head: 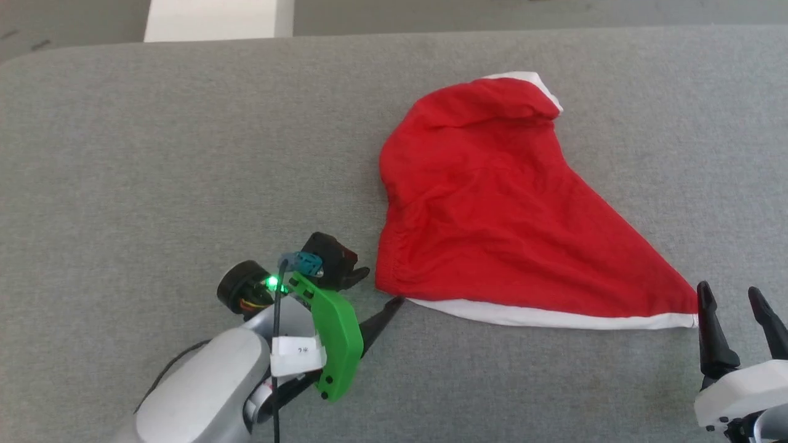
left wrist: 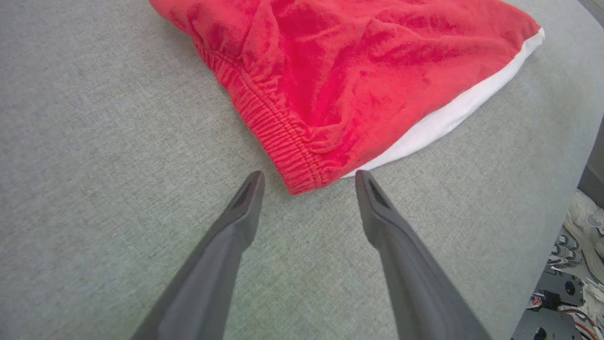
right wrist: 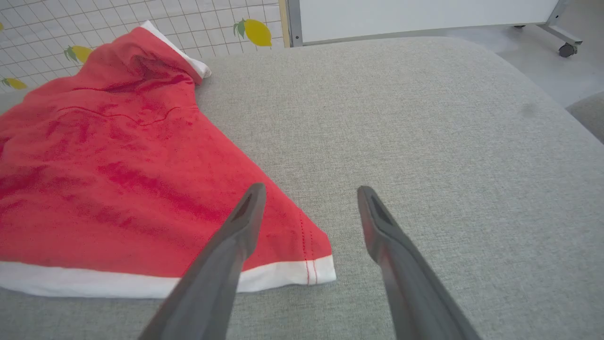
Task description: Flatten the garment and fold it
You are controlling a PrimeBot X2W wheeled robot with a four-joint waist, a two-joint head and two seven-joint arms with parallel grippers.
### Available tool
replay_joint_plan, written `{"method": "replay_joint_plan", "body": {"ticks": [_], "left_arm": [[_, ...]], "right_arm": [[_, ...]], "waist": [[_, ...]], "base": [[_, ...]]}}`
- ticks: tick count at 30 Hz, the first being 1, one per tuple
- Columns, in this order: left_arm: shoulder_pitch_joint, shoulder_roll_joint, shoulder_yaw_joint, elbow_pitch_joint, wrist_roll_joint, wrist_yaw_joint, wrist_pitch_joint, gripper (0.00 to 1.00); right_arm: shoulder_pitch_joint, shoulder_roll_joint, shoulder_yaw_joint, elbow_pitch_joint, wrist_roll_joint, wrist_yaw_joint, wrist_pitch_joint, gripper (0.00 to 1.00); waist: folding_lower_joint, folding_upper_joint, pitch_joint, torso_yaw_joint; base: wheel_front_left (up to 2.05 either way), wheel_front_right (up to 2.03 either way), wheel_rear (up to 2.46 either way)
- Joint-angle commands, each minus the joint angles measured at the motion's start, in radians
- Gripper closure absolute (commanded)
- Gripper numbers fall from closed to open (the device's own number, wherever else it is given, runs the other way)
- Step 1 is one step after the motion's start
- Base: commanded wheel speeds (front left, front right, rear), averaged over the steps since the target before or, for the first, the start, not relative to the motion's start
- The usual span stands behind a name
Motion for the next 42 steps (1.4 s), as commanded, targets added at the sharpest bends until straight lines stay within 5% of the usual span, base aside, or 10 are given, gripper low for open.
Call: {"method": "replay_joint_plan", "body": {"ticks": [1,11,13,14,21,40,41,42], "left_arm": [[-0.022,0.001,-0.005,0.012,-0.004,-0.006,-0.008,0.00],[-0.058,-0.011,-0.023,0.088,0.011,0.010,-0.010,0.00],[-0.059,-0.014,-0.032,0.100,0.010,0.010,0.006,0.73],[-0.060,-0.014,-0.037,0.103,0.010,0.009,0.012,1.00],[-0.041,-0.027,-0.037,0.102,0.003,0.027,-0.008,1.00],[-0.013,-0.034,-0.047,0.016,0.016,0.074,-0.036,1.00],[-0.011,-0.034,-0.049,0.016,0.016,0.074,-0.036,1.00],[-0.010,-0.035,-0.051,0.015,0.016,0.074,-0.036,1.00]], "right_arm": [[-0.019,0.006,-0.002,0.003,-0.005,-0.001,-0.008,0.00],[-0.033,0.013,-0.005,0.007,-0.009,-0.001,-0.019,0.00],[-0.034,0.015,-0.005,0.008,-0.010,-0.001,-0.019,0.00],[-0.035,0.015,-0.004,0.008,-0.011,-0.001,-0.019,0.00],[-0.020,0.009,0.004,0.026,-0.023,-0.001,0.027,0.00],[-0.033,-0.028,0.015,0.090,-0.034,-0.001,0.403,0.00],[-0.033,-0.032,0.024,0.093,-0.026,-0.001,0.409,0.08],[-0.032,-0.039,0.034,0.092,-0.023,-0.001,0.410,0.67]], "waist": [[0.0000,0.0000,0.018,-0.015],[0.0000,0.0000,0.050,-0.028],[0.0000,0.0000,0.055,-0.029],[0.0000,0.0000,0.057,-0.028],[0.0000,0.0000,0.033,-0.012],[0.0000,0.0000,0.018,0.051],[0.0000,0.0000,0.018,0.051],[0.0000,0.0000,0.019,0.053]], "base": [[0.00,0.00,0.00],[0.00,0.00,0.00],[0.00,0.00,0.00],[0.00,0.00,0.00],[0.00,0.00,0.00],[0.00,0.00,0.00],[0.00,0.00,0.00],[0.00,0.00,0.00]]}}
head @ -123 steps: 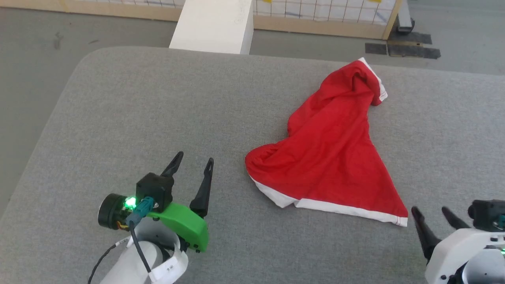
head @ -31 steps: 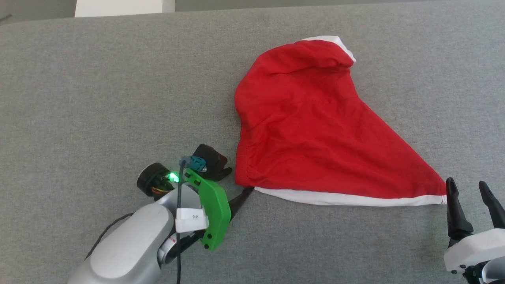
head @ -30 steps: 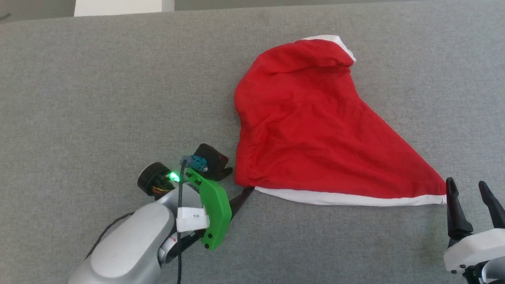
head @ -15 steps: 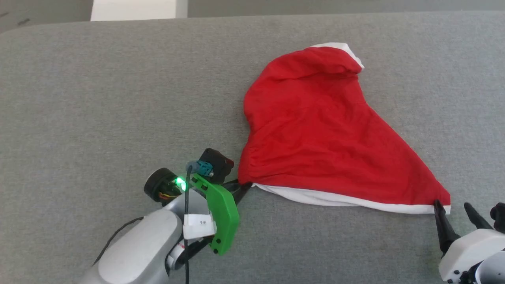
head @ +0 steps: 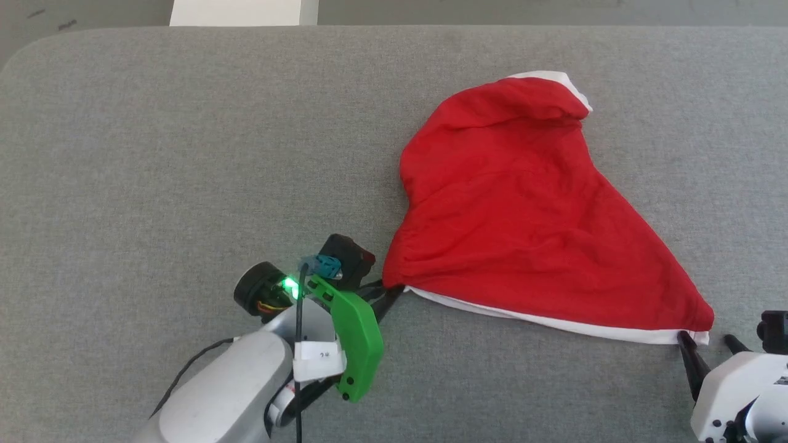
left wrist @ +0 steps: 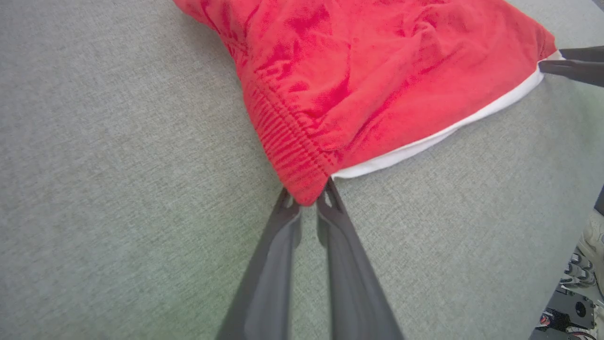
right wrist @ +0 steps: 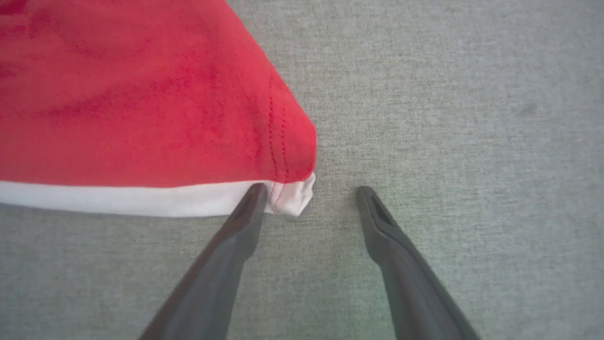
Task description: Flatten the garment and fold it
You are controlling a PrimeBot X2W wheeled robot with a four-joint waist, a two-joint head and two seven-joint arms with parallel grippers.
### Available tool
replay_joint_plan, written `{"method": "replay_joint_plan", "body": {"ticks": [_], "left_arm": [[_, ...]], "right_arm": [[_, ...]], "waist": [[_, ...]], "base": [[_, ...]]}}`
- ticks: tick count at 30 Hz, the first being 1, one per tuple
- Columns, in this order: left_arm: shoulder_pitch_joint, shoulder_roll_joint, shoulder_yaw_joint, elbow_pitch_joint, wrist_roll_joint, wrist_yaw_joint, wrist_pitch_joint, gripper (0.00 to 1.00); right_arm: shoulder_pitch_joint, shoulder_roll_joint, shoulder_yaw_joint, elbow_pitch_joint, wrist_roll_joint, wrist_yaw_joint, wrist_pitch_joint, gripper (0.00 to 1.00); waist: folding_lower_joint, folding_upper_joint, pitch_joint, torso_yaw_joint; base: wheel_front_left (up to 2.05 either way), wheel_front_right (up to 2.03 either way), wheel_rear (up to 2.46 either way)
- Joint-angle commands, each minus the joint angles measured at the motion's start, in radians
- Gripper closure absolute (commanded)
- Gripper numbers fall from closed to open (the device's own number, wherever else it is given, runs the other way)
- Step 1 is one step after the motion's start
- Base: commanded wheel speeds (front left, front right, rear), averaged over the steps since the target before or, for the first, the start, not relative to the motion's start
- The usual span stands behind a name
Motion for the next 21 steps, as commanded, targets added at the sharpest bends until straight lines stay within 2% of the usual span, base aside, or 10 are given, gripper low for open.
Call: {"method": "replay_joint_plan", "body": {"ticks": [1,7,14,21], "left_arm": [[0.014,0.001,-0.004,-0.004,0.005,0.003,-0.002,1.00],[0.034,0.004,-0.007,0.015,-0.005,0.004,-0.012,1.00],[0.049,0.011,0.017,0.004,-0.030,0.022,-0.027,1.00],[0.001,0.069,0.082,-0.100,-0.053,0.039,-0.005,1.00]], "right_arm": [[-0.009,-0.001,0.027,0.017,0.012,-0.001,0.009,1.00],[0.004,-0.034,0.074,-0.005,0.059,-0.001,0.006,1.00],[-0.017,-0.071,0.058,-0.094,0.139,-0.001,0.003,1.00],[-0.110,-0.155,0.060,-0.234,0.249,-0.001,0.031,1.00]], "waist": [[0.0000,0.0000,0.000,0.002],[0.0000,0.0000,-0.037,0.006],[0.0000,0.0000,-0.100,0.008],[0.0000,0.0000,-0.151,0.016]], "base": [[0.00,0.00,0.00],[0.00,0.00,0.00],[0.00,0.00,0.00],[0.00,0.00,0.00]]}}
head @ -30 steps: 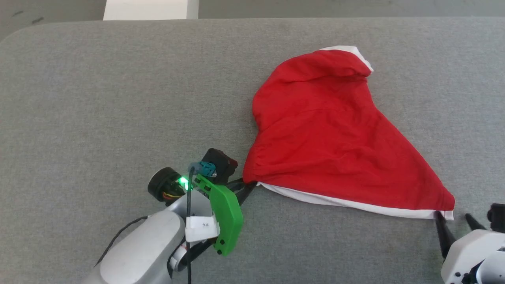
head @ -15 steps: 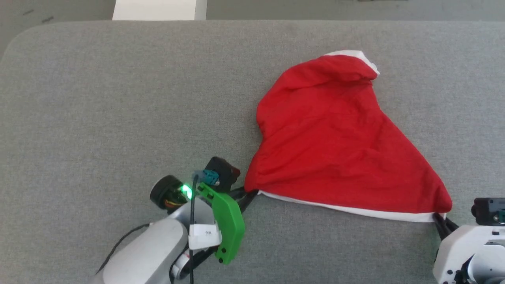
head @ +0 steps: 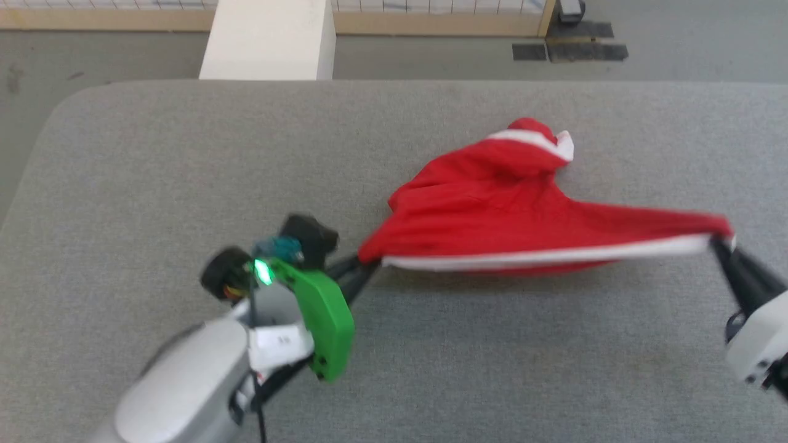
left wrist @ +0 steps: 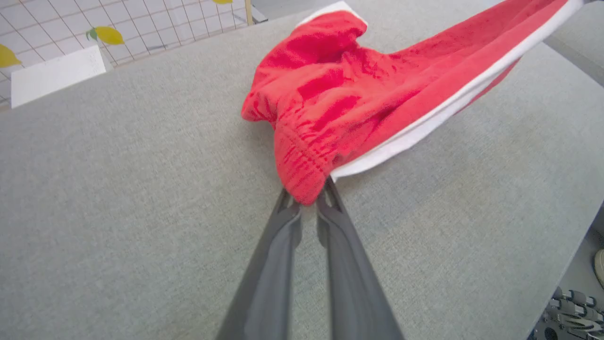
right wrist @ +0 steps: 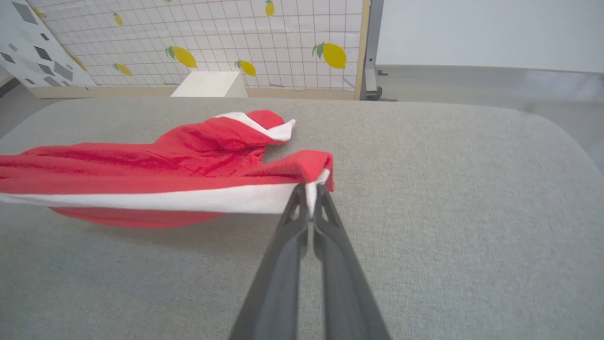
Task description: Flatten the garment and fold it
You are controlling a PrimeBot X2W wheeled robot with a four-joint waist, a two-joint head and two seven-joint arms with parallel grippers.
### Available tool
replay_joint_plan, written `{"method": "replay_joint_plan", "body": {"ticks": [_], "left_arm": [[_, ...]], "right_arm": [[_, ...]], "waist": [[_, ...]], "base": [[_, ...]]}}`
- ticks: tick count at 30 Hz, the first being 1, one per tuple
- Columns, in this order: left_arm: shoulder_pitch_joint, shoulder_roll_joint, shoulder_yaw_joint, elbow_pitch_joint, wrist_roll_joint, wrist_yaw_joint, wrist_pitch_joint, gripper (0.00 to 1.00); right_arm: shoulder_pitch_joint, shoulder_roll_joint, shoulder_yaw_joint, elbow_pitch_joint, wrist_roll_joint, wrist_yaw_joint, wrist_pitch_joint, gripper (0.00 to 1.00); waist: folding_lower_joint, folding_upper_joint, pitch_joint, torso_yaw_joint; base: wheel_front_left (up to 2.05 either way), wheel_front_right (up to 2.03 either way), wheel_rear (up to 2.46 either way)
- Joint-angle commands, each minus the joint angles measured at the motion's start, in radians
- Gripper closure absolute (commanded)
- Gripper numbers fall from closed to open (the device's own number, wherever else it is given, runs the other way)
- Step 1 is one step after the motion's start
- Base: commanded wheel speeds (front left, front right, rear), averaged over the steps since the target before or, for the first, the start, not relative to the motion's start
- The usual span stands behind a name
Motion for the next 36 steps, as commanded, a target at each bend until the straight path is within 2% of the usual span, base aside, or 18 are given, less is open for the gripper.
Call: {"method": "replay_joint_plan", "body": {"ticks": [1,9,14,18,27,30,36], "left_arm": [[-0.036,0.021,0.022,-0.030,-0.019,0.010,0.011,1.00],[-0.222,0.048,0.116,-0.118,-0.046,0.020,0.089,1.00],[-0.360,0.041,0.165,-0.111,-0.086,0.001,0.142,1.00],[-0.471,0.054,0.189,-0.072,-0.096,-0.030,0.178,1.00],[-0.738,0.052,0.209,0.115,-0.141,-0.089,0.259,1.00],[-0.837,0.048,0.201,0.188,-0.134,-0.099,0.274,1.00],[-1.041,0.035,0.179,0.332,-0.105,-0.108,0.266,1.00]], "right_arm": [[-0.043,-0.026,0.000,-0.024,0.022,-0.001,0.009,1.00],[-0.241,-0.112,0.014,-0.063,0.099,-0.001,0.066,1.00],[-0.417,-0.130,0.024,-0.027,0.125,-0.001,0.107,1.00],[-0.555,-0.147,0.057,0.025,0.131,-0.001,0.139,1.00],[-0.888,-0.193,0.197,0.256,0.135,-0.001,0.161,1.00],[-1.008,-0.203,0.256,0.334,0.128,-0.001,0.138,1.00],[-1.269,-0.178,0.331,0.533,0.097,-0.001,0.045,1.00]], "waist": [[0.0000,0.0000,-0.024,0.008],[0.0000,0.0000,-0.058,0.020],[0.0000,0.0000,-0.065,0.013],[0.0000,0.0000,-0.052,-0.001],[0.0000,0.0000,0.068,-0.044],[0.0000,0.0000,0.131,-0.060],[0.0000,0.0000,0.262,-0.092]], "base": [[0.00,0.00,0.00],[0.00,0.00,0.00],[0.00,0.00,0.00],[0.00,0.00,0.00],[0.00,0.00,0.00],[0.00,0.00,0.00],[0.00,0.00,0.00]]}}
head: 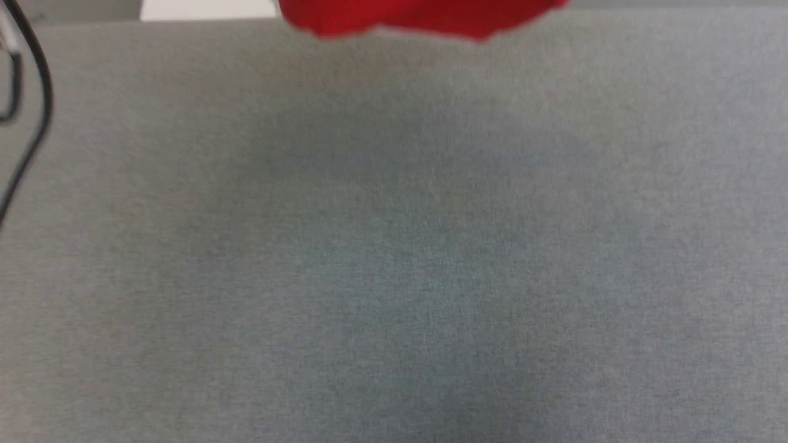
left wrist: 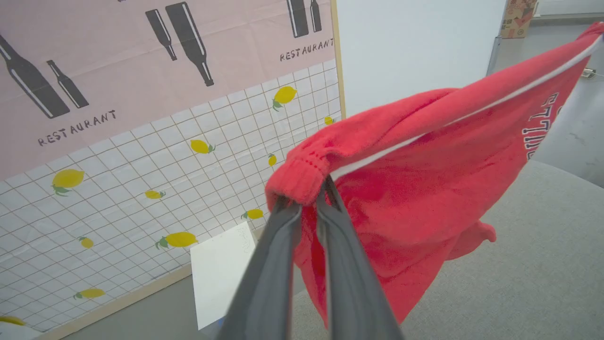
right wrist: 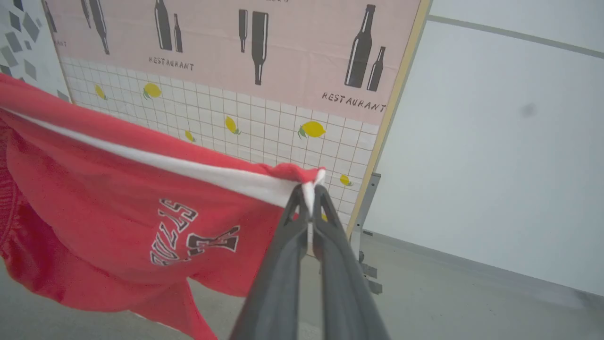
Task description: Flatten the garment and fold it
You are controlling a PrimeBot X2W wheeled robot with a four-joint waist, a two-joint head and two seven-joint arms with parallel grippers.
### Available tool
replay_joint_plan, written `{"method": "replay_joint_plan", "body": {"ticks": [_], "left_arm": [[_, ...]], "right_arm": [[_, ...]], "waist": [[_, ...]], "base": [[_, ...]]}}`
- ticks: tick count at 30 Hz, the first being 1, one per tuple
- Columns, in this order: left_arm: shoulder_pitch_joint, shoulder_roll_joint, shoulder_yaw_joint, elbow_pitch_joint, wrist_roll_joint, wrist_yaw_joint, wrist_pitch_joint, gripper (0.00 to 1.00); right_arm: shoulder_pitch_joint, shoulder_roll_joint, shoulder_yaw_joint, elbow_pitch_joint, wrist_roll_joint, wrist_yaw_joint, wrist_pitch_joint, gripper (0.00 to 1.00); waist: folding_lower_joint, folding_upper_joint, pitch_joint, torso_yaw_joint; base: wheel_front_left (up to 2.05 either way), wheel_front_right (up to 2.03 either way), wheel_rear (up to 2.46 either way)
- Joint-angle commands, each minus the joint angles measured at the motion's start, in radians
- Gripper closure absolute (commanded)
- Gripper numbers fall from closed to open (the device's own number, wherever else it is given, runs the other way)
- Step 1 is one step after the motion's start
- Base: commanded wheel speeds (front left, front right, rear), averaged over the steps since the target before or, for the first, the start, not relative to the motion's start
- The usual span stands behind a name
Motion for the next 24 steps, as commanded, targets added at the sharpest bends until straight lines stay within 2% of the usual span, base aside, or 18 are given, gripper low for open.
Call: {"method": "replay_joint_plan", "body": {"ticks": [1,7,13,18,24], "left_arm": [[-0.048,-0.008,-0.004,0.028,0.013,-0.005,-0.013,1.00],[-0.186,-0.038,0.002,0.151,0.049,-0.006,-0.100,1.00],[-0.203,-0.064,-0.027,0.229,0.071,-0.007,-0.203,1.00],[-0.129,-0.094,-0.034,0.271,0.069,0.004,-0.293,1.00],[0.084,-0.136,-0.070,0.274,0.044,0.024,-0.348,1.00]], "right_arm": [[-0.056,0.011,0.009,0.043,-0.015,-0.002,-0.033,1.00],[-0.235,0.056,0.030,0.235,-0.055,-0.002,-0.166,1.00],[-0.290,0.088,0.045,0.371,-0.065,-0.002,-0.256,1.00],[-0.243,0.089,0.076,0.422,-0.036,-0.002,-0.276,1.00],[-0.062,0.054,0.161,0.430,-0.005,-0.002,-0.250,1.00]], "waist": [[-0.0001,0.0000,0.123,-0.044],[-0.0001,0.0000,0.204,-0.052],[-0.0001,0.0000,0.237,-0.037],[-0.0001,0.0000,0.244,-0.016],[-0.0001,0.0000,0.200,0.012]], "base": [[0.00,0.00,0.00],[0.00,0.00,0.00],[0.00,0.00,0.00],[0.00,0.00,0.00],[0.00,0.00,0.00]]}}
